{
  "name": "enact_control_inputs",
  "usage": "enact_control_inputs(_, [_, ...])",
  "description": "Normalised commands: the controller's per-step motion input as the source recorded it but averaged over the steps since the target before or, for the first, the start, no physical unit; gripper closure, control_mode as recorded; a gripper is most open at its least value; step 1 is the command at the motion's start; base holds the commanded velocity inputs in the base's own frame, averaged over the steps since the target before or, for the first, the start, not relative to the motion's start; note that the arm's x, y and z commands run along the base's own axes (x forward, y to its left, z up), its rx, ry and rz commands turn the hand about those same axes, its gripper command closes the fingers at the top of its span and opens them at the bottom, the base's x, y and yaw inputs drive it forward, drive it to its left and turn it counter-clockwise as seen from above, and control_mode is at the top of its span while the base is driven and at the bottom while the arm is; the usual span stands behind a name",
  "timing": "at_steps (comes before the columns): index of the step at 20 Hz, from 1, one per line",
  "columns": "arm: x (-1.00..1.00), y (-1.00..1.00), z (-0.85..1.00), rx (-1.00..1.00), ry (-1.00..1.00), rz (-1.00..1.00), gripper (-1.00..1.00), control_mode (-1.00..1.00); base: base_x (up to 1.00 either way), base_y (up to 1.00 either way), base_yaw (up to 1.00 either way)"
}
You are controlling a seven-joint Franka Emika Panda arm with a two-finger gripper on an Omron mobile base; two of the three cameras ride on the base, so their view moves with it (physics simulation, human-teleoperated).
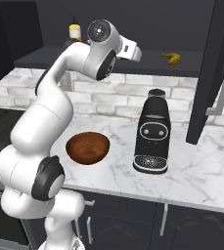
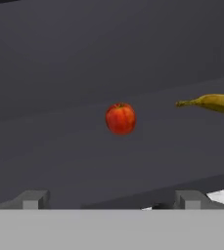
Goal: Open the cabinet. Pick the apple and banana from the cabinet and place them into the bowl. Then close the cabinet.
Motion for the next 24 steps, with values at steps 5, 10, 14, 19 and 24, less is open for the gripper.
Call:
enact_control_inputs(5, [0.50, -0.07, -0.07, 0.00, 0.06, 0.00, -1.00, -1.00, 0.00, 0.00, 0.00])
enact_control_inputs(10, [0.52, -0.14, 0.00, 0.00, 0.07, 0.00, -1.00, -1.00, 0.00, 0.00, 0.00])
enact_control_inputs(14, [0.49, -0.21, 0.00, 0.00, 0.04, 0.00, -1.00, -1.00, 0.00, 0.00, 0.00])
enact_control_inputs(19, [0.48, -0.19, -0.05, 0.00, 0.01, 0.00, -1.00, -1.00, 0.00, 0.00, 0.00])
enact_control_inputs(24, [0.29, -0.17, -0.10, 0.00, 0.00, 0.00, -1.00, -1.00, 0.00, 0.00, 0.00])
